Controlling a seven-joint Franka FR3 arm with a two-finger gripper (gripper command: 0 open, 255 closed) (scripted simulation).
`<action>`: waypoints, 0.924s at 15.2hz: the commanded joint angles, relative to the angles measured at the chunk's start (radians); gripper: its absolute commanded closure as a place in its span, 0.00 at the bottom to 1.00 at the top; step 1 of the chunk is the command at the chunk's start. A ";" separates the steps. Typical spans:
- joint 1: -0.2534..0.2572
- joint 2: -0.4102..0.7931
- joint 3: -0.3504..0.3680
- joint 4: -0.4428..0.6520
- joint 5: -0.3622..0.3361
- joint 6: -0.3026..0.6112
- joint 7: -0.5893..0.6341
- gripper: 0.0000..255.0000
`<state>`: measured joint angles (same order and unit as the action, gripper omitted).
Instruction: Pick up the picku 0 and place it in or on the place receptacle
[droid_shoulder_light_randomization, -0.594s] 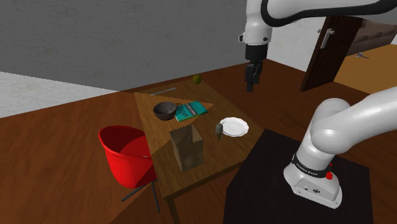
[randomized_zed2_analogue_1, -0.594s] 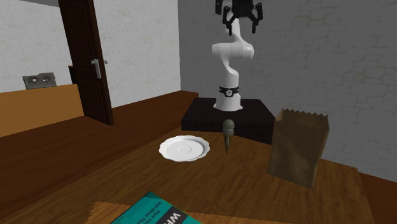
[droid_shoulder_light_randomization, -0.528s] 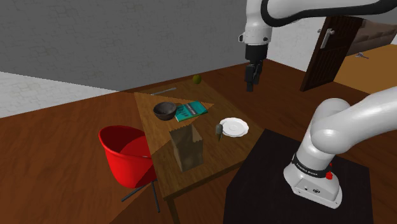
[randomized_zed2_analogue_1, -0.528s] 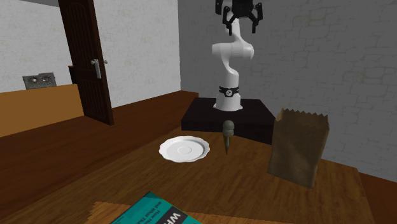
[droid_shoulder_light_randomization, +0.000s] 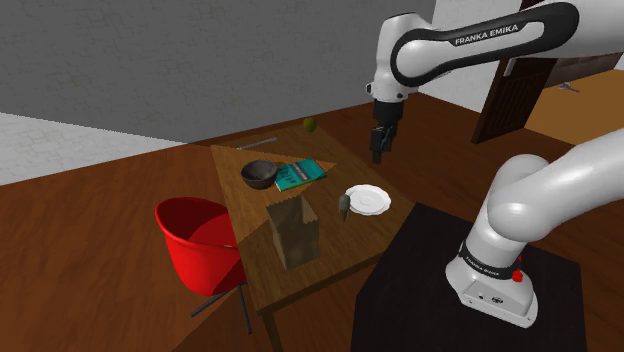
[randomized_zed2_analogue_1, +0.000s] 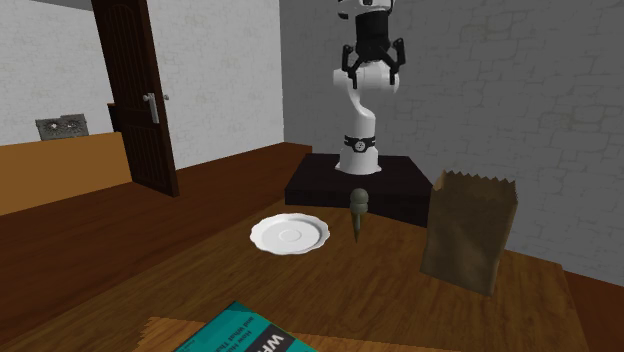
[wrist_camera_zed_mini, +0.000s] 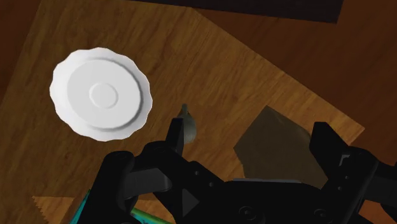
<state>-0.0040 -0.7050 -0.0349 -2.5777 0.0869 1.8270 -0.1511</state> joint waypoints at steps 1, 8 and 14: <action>-0.004 0.037 -0.012 -0.041 0.005 0.097 -0.016 0.00; 0.002 0.247 -0.059 -0.111 0.048 0.426 -0.086 0.00; 0.041 0.494 -0.112 -0.092 0.160 0.691 -0.201 0.00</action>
<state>0.0286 -0.2576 -0.1372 -2.6781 0.2219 2.4704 -0.3268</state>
